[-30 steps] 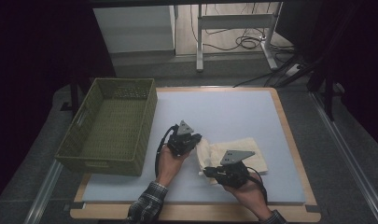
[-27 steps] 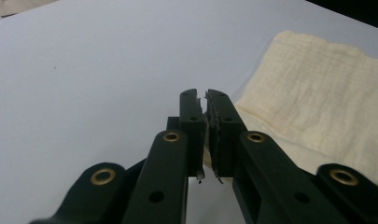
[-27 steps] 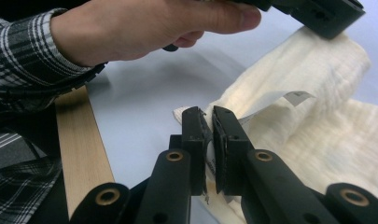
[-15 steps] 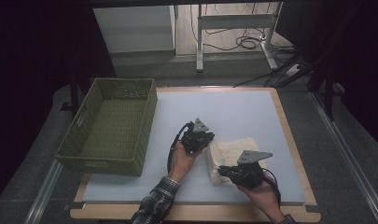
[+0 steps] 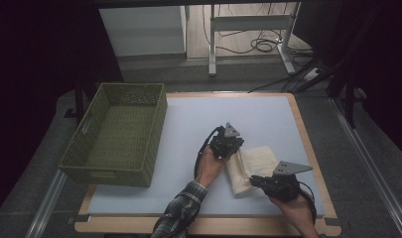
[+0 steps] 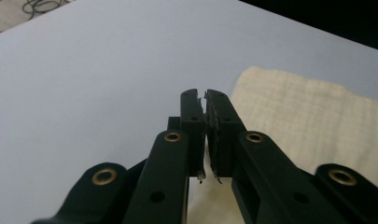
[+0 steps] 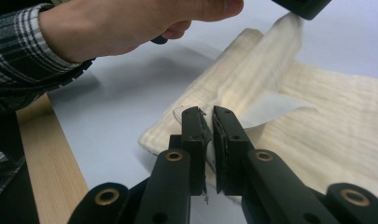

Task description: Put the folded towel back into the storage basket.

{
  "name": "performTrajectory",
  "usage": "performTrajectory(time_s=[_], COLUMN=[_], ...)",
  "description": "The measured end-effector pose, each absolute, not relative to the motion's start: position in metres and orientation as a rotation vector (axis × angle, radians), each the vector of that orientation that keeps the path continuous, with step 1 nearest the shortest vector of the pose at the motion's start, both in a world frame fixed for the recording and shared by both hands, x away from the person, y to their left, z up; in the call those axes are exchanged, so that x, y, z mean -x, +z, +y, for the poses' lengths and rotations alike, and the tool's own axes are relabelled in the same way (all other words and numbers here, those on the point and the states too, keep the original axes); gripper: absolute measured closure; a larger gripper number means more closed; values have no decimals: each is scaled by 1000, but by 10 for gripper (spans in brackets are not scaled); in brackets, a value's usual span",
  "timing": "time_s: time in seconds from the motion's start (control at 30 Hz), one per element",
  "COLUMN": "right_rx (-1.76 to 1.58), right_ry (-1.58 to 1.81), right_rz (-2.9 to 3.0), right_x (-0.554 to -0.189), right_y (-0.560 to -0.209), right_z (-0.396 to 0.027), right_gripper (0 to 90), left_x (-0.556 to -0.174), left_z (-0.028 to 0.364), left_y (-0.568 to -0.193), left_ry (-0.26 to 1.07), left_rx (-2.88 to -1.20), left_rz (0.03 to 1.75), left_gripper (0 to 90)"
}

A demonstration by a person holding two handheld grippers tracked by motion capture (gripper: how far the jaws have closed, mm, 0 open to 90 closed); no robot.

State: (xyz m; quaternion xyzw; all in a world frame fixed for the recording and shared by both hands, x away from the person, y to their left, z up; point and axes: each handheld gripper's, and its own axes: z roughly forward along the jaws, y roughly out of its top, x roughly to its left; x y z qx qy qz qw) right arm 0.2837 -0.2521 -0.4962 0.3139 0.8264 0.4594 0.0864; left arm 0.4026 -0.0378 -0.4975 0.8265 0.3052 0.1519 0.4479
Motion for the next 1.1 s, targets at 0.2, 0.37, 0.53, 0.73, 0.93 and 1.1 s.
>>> performTrajectory(time_s=[0.2, 0.37, 0.53, 0.73, 0.93, 1.1], right_rx=[-967, -979, -984, -997, -1006, -1001], right_ry=[1369, 1356, 1333, 1315, 1309, 1319], right_rz=[2430, 2433, 2445, 2448, 2445, 2424], right_x=[-284, -285, -285, -286, -288, -287], right_y=[-495, -496, -502, -508, -510, -506], right_z=[-265, -267, -266, -268, -269, -271], right_gripper=[837, 837, 836, 833, 834, 834], left_x=[-406, -404, -402, -405, -403, -399], left_z=[-48, -57, -71, -90, -93, -89], left_y=[-496, -497, -498, -510, -517, -505], left_ry=[340, 290, 224, 235, 263, 319], left_rx=[-2042, -2077, -2119, -2259, -2303, -2254], left_rz=[738, 712, 674, 650, 631, 611], left_gripper=[883, 841, 779, 680, 870, 889])
